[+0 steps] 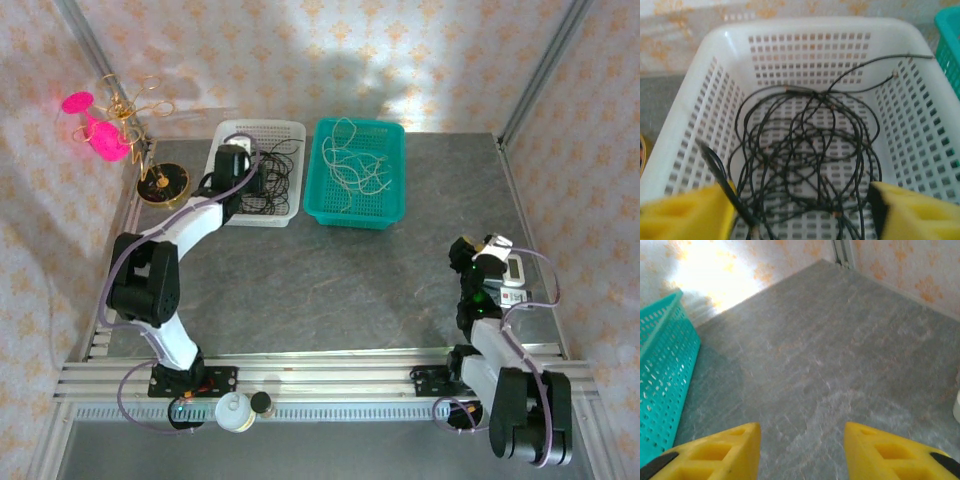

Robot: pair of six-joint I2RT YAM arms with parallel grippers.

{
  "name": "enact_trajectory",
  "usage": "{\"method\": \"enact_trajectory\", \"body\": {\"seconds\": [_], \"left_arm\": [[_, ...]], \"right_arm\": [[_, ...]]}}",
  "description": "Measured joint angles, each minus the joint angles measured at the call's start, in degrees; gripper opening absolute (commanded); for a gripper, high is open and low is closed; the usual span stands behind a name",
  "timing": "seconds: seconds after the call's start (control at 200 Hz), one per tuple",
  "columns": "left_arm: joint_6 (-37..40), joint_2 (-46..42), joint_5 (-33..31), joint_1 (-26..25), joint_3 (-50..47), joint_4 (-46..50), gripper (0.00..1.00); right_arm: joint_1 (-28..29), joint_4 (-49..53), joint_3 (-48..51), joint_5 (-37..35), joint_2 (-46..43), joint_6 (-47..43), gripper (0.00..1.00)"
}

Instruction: Untangle the cables

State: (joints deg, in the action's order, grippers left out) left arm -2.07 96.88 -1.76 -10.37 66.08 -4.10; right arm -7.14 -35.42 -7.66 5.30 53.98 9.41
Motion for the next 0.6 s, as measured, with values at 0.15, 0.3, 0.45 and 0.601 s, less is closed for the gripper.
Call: {"method": "enact_trajectory", "body": {"seconds": [0.15, 0.3, 0.45, 0.601], "left_arm": [[-2.1, -10.6, 0.4, 0.0, -9.7, -1.0, 0.96], [-3.3, -24.0, -1.3, 0.0, -20.9, -6.0, 0.96], [-4.4, -33.7, -4.2, 0.0, -31.8, -10.9, 0.96], [-5.0, -37.3, -4.9, 0.0, -38.6, -13.7, 0.96]], "right_arm": [[0.7, -14.0, 1.9, -0.2, 6.3, -2.9, 0.52], [1.6, -27.8, 4.4, 1.5, 15.6, -5.1, 0.55], [3.0, -32.5, 3.2, 4.4, 20.4, -7.1, 0.59], [3.4, -33.9, 1.9, 5.4, 20.1, -8.1, 0.79]]}}
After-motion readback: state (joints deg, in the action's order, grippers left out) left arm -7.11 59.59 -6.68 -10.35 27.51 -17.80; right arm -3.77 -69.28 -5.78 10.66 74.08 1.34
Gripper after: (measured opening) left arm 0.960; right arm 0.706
